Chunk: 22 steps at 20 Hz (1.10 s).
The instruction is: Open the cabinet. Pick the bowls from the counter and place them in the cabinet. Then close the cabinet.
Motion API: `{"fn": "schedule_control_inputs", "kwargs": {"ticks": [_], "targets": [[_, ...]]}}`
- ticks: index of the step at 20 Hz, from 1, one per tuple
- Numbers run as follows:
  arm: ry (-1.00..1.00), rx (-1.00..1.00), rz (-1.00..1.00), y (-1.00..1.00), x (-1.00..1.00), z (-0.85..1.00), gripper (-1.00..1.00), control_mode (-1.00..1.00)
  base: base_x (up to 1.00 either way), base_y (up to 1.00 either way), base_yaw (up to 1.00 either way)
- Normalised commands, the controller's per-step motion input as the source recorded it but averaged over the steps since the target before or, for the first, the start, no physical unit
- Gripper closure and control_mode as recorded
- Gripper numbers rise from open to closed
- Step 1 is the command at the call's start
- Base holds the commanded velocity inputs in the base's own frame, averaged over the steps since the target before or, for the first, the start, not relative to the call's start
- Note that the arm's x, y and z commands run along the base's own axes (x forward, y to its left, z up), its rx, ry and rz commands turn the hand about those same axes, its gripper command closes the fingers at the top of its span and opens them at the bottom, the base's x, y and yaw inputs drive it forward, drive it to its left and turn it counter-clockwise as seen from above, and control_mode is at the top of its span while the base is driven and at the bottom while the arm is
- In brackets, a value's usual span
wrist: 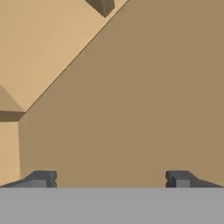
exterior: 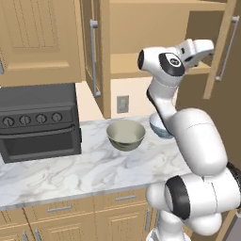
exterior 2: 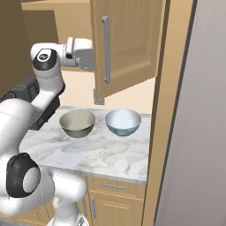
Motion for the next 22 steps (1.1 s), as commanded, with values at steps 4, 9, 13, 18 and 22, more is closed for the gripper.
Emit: {"fn": "schedule_control_inputs", "kwargs": {"ticks": [4, 9, 13, 18, 22], "targets": [[0.0, 0.09, -0.24, -1.0, -0.86, 0.0, -1.0, -1.0, 0.0, 0.0, 0.0], [-0.01, 0.15, -0.14, -0.92, -0.9, 0.01, -1.0, -1.0, 0.0, 0.0, 0.0], [0.0, 0.31, 0.04, 0.44, -0.65, -0.51, -1.0, -1.0, 0.0, 0.0, 0.0], [0.01, 0.36, 0.26, 1.0, -0.33, -0.99, -1.0, -1.0, 0.0, 0.0, 0.0], [0.09, 0.38, 0.51, 0.78, 0.06, -0.79, -1.0, -1.0, 0.0, 0.0, 0.0]]}}
